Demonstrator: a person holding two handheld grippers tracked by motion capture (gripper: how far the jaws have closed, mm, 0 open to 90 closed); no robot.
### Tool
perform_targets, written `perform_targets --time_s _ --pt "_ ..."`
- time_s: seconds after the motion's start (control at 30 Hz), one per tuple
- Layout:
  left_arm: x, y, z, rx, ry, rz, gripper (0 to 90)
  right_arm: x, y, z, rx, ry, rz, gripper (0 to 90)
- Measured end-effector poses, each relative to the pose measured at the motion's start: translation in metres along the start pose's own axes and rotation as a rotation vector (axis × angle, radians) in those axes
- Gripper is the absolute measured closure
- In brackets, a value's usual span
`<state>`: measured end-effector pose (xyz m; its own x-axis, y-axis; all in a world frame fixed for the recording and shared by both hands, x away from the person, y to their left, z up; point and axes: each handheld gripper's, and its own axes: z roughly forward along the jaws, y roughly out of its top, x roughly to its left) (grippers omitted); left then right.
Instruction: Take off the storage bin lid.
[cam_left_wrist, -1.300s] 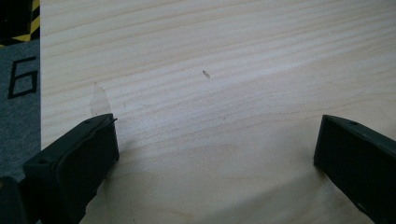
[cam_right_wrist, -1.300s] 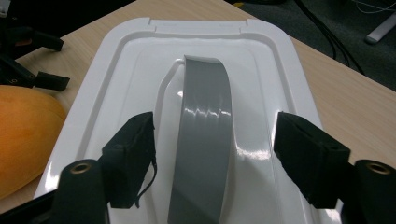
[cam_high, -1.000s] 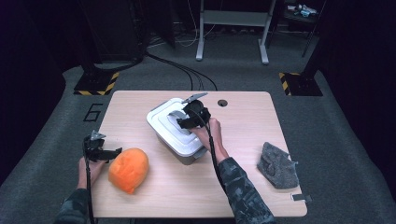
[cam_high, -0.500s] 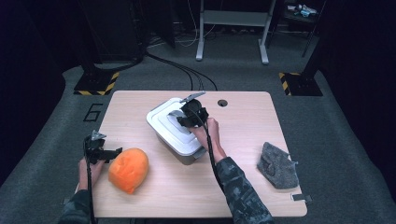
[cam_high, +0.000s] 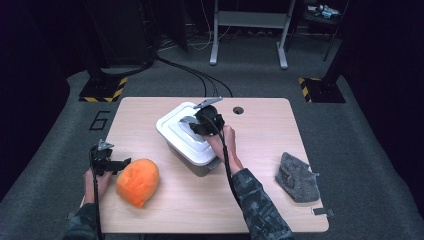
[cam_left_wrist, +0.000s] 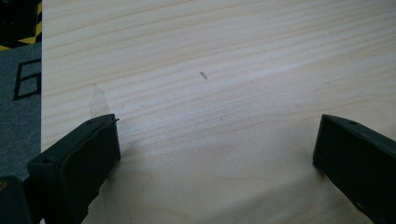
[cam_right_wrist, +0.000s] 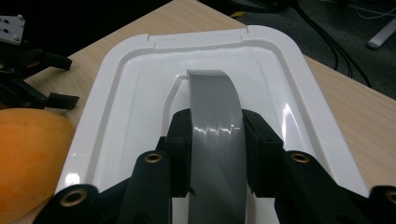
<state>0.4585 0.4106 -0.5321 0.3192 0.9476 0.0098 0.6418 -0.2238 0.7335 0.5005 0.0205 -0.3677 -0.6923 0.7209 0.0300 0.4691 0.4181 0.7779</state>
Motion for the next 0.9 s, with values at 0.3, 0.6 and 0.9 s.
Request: perform_targets --time_s 0.3,0.6,0.9 --pt "0.000 0.000 0.000 0.000 0.002 -0.003 0.2 -0.011 0.000 -0.021 -0.034 -0.017 0.005 66.3" --pt "0.000 0.000 0.000 0.000 0.004 -0.003 0.2 -0.024 -0.004 -0.037 -0.053 -0.046 0.008 66.3" --pt "0.000 0.000 0.000 0.003 0.005 -0.003 0.2 -0.042 -0.011 -0.051 -0.070 -0.076 0.042 66.3"
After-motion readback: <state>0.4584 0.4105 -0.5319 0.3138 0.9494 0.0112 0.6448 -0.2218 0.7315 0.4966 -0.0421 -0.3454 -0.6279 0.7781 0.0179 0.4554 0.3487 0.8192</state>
